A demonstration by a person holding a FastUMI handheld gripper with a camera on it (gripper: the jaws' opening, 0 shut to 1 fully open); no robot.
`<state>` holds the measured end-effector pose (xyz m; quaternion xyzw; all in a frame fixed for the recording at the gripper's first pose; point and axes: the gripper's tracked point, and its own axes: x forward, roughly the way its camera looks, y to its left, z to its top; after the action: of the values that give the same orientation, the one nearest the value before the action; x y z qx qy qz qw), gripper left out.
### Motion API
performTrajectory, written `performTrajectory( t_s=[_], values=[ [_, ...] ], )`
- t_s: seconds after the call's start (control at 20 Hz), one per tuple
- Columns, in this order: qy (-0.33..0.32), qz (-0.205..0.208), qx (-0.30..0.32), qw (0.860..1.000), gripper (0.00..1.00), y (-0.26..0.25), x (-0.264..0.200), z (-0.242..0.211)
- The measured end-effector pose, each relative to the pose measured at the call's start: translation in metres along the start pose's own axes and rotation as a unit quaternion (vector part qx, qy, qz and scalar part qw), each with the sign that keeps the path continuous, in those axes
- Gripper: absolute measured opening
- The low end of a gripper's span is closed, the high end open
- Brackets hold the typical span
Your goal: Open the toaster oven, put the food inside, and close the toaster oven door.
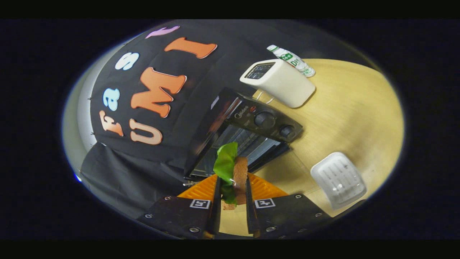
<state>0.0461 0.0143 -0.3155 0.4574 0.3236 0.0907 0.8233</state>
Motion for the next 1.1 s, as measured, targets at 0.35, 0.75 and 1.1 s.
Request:
performTrajectory(
  t_s=[0.35, 0.75, 1.1],
  values=[
    [-0.083, 0.008, 0.097, 0.992, 0.3, 0.005, 0.074, -0.001],
    [-0.146, -0.004, 0.172, 0.974, 0.3, 0.009, 0.137, 0.007],
    [-0.131, -0.076, 0.157, 0.976, 0.69, 0.004, 0.14, -0.017]
  ],
)
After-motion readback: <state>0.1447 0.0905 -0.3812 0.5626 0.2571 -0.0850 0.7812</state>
